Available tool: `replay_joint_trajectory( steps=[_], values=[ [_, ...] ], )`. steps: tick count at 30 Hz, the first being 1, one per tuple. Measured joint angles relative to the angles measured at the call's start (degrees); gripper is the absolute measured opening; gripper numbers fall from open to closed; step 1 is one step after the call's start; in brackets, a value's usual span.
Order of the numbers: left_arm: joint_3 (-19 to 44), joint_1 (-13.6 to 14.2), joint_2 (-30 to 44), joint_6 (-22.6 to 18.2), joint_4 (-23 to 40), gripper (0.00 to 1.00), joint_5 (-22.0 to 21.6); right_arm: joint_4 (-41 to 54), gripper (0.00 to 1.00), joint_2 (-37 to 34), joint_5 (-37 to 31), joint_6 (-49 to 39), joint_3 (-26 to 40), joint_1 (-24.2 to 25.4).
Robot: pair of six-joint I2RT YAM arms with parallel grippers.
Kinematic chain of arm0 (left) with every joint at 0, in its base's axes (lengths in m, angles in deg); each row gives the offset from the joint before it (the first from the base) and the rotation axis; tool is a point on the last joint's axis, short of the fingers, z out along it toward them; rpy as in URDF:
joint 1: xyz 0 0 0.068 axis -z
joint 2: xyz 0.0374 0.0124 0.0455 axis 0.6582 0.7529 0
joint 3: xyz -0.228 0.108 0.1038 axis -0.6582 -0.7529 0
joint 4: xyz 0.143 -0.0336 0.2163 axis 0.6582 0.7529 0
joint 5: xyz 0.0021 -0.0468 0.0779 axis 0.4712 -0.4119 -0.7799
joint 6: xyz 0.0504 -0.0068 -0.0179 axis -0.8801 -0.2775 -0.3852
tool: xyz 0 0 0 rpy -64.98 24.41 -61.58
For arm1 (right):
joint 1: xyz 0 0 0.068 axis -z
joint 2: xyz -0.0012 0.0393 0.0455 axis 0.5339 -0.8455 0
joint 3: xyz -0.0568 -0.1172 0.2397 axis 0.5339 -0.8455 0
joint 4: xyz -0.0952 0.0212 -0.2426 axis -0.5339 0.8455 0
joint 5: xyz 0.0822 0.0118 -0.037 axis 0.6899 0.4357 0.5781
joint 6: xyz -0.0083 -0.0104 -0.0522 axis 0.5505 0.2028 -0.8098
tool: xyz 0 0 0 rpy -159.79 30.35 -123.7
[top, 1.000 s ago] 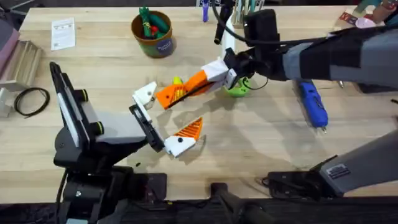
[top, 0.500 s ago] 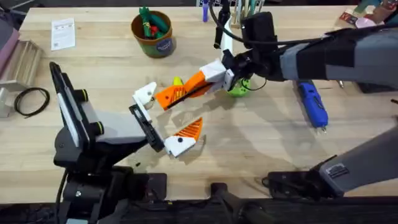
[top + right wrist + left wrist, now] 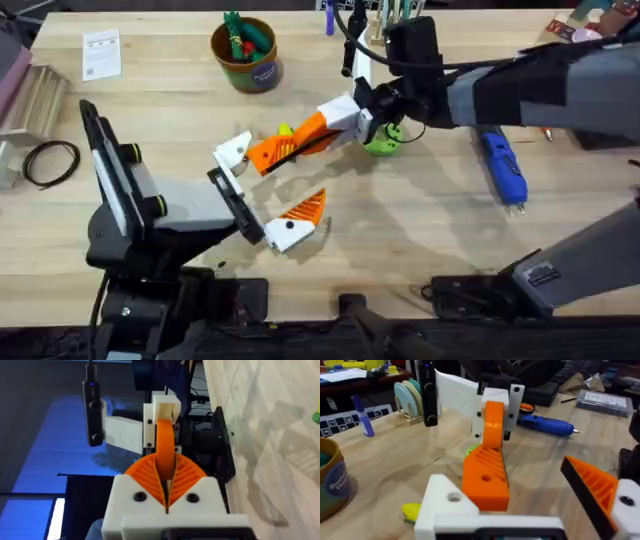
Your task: Pick up the gripper from the table and insert it into the empty holder that is missing its gripper. Then pick up a screw, insert it into the mounting hole, and use the screwdriver to tighten it. Finally, clean up the table by picking up the vegetable and placing it into the bucket.
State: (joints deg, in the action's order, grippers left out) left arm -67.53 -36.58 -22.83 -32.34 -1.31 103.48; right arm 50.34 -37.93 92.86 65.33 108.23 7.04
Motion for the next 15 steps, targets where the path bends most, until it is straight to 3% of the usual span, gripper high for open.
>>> replay_joint_trajectory(
  steps=[15],
  values=[
    [0.0, 0.0, 0.0, 0.0, 0.0, 0.986, 0.0, 0.0, 0.009, 0.0, -1.6, 0.4, 0.2, -1.1]
  ],
)
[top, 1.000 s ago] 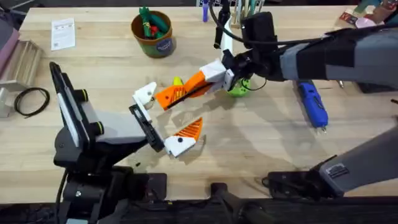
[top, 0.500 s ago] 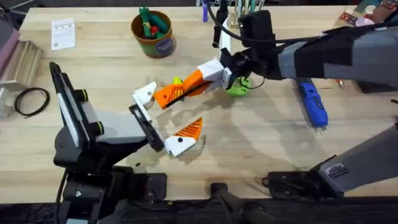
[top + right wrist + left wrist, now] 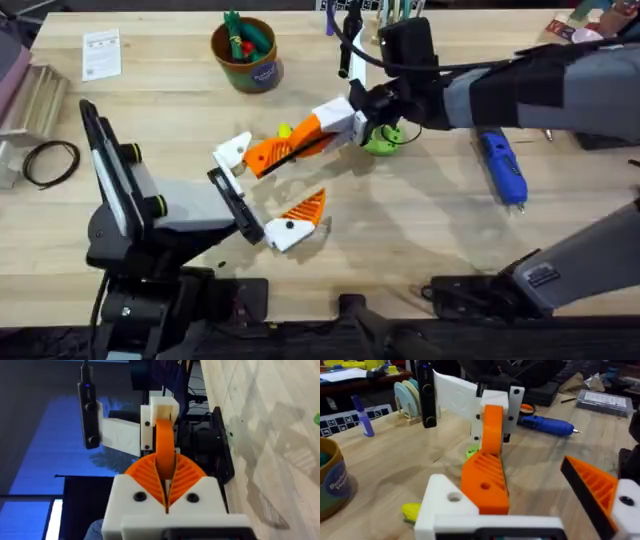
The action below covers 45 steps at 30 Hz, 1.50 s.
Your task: Pick up the gripper from the table and insert it into the empty holder that is missing its gripper. Then pick up a screw, insert it into the mounting hole, and use the screwdriver to tighten it. Finally, clean up the table by picking up the vegetable and placing it into the bucket.
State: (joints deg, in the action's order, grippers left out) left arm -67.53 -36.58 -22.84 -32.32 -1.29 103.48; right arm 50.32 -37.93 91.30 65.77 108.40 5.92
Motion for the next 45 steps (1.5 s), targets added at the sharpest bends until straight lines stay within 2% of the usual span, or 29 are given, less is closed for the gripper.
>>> replay_joint_trajectory(
  steps=[14, 22, 45],
  values=[
    [0.0, -0.1, 0.0, 0.0, -0.1, 0.986, -0.8, 0.1, 0.009, -0.1, -1.6, 1.7, 1.8, -0.6],
    [0.0, -0.2, 0.0, 1.1, 0.0, 0.987, -0.8, -2.0, 0.009, -3.7, -1.6, 2.4, 3.7, -2.4],
    [0.0, -0.2, 0.0, 1.9, 0.1, 0.986, -0.4, -4.0, 0.009, -3.7, -4.6, 7.3, 4.2, -3.3]
  ],
)
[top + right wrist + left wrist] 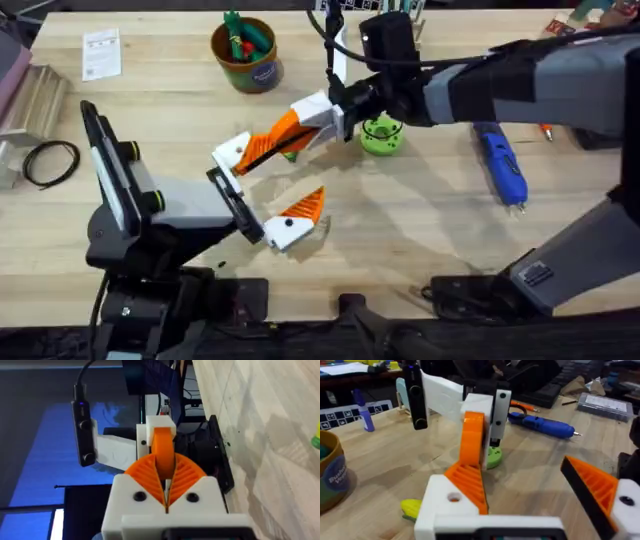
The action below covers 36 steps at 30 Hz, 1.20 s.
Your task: Pick up the gripper from the table and insert it into the empty holder that is missing its gripper. Then pick up a screw, insert it into the mounting hole, and use the screwdriver to tighten it. Finally, clean up the table by picking up the vegetable and placing it into the bucket.
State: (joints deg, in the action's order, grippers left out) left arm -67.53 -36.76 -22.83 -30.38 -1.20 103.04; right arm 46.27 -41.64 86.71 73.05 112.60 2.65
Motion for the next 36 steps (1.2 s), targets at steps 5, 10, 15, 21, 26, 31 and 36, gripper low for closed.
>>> replay_joint_trajectory(
  steps=[5, 10, 15, 21, 26, 31, 36],
  values=[
    [0.0, 0.0, 0.0, 0.0, 0.0, 0.986, 0.0, -0.1, 0.009, 0.0, -0.5, 0.2, 0.3, -0.4],
    [0.0, -0.1, 0.0, 0.0, -0.1, 0.986, -0.7, -1.5, 0.008, -0.5, -1.0, 1.7, 0.9, -0.7],
    [0.0, -0.2, 0.0, 0.2, -0.1, 0.986, -1.3, -3.8, 0.008, -1.8, -0.5, 3.0, 1.5, -0.9],
    [0.0, -0.2, 0.0, 0.2, -0.1, 0.986, -1.4, -4.2, 0.008, -1.8, -0.6, 4.3, 1.5, -0.9],
    [0.0, -0.2, 0.0, 0.2, -0.1, 0.986, -1.1, -4.2, 0.008, -1.8, -0.5, 4.7, 1.5, -0.4],
    [0.0, -0.2, 0.0, 0.2, -0.1, 0.986, -1.1, -4.2, 0.008, -1.8, -0.7, 4.7, 1.5, -0.4],
    [0.0, -0.2, 0.0, 0.3, -0.1, 0.987, -1.5, -4.4, 0.008, -1.8, -1.5, 4.9, 1.5, -0.9]
  ],
)
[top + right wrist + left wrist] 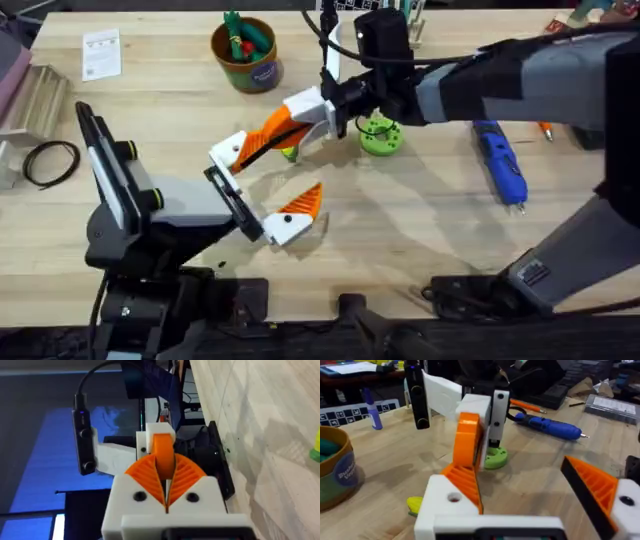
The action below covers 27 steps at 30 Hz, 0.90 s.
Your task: Pick up the gripper from the table and insert it into the empty holder that is missing its gripper. Then pick up a screw, insert it into the mounting hole, and use the screwdriver to tighten it. Finally, clean up the table by picking up the vegetable and placing it into the bucket.
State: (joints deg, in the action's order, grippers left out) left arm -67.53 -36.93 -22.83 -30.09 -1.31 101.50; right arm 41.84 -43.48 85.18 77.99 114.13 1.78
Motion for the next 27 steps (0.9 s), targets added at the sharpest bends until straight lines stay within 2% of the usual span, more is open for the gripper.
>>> replay_joint_trajectory(
  steps=[27],
  values=[
    [0.0, -0.3, 0.1, 1.0, 0.0, 0.987, -1.3, -0.2, 0.008, 0.0, -3.1, 0.5, 0.3, -0.7]
  ],
)
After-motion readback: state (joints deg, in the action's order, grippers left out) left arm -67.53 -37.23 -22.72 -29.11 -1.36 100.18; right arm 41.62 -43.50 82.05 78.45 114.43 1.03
